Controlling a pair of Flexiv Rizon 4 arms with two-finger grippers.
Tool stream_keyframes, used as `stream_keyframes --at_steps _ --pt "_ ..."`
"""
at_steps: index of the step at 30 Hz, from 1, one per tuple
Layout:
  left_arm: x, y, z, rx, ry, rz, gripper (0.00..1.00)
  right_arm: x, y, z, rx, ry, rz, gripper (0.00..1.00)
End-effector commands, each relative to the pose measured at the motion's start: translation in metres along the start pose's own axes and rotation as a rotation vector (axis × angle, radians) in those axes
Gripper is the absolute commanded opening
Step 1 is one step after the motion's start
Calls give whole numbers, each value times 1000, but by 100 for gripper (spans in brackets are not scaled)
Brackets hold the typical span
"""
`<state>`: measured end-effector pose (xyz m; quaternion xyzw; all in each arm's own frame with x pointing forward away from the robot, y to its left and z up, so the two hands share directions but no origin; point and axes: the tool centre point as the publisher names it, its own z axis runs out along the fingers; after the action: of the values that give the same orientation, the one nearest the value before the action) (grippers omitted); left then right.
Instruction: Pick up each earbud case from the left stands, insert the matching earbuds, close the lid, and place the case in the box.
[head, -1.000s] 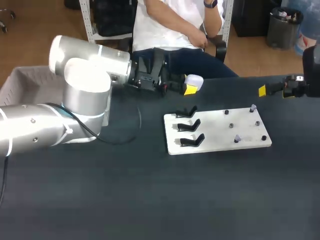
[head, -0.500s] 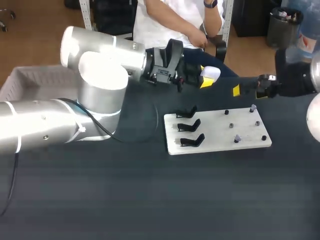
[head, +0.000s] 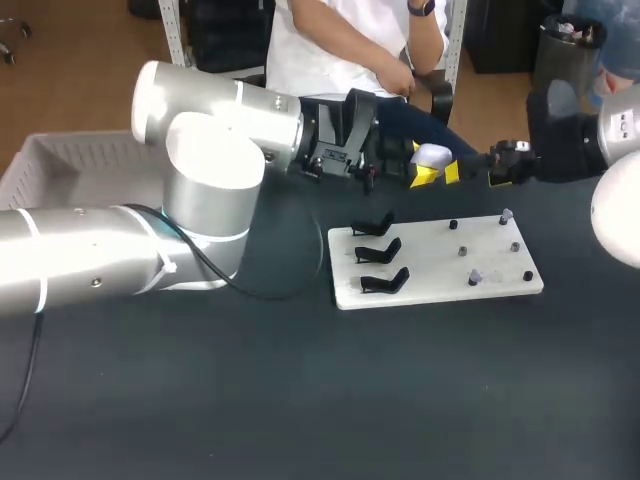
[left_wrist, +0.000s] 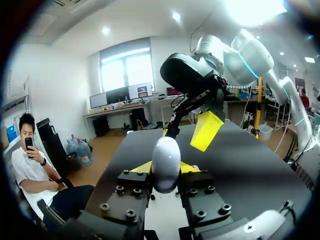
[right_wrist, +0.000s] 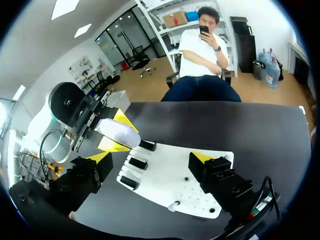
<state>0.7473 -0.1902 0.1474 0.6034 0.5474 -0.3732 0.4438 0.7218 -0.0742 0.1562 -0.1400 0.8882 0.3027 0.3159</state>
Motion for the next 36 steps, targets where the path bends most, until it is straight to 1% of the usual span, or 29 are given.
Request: stream_keyframes --at_steps 1,4,8,12,20,23,25,27,29,33,36 --pt "-1 -2 0 9 -9 3 0 -5 -4 3 -37 8 -5 100" --pt "0 -4 1 17 -19 0 0 -6 -5 4 -38 9 -8 100" --pt "-1 -6 0 33 -68 -16 0 -9 -8 6 -37 7 -6 100" --pt "-1 -8 0 42 -74 -20 0 -14 -10 5 -37 -10 -5 100" --pt "0 -13 0 46 -85 -24 0 -21 -12 5 -34 -17 -17 100" --pt "1 -12 -5 28 -114 -32 0 -22 -11 2 -11 -25 -45 100" --pt "2 -11 -10 20 -152 -50 0 -23 -7 -1 -35 -53 -109 100" --pt "1 -11 -15 4 -180 -60 0 -23 -4 -1 -5 -43 -162 100" --pt "0 -10 -19 -6 -210 -77 0 -24 -1 0 33 -13 -200 100" --pt "-2 -7 -25 -8 -240 -107 0 -22 -3 5 92 43 -217 100" --pt "0 -4 -28 -16 -234 -112 0 -16 -8 7 150 80 -221 100"
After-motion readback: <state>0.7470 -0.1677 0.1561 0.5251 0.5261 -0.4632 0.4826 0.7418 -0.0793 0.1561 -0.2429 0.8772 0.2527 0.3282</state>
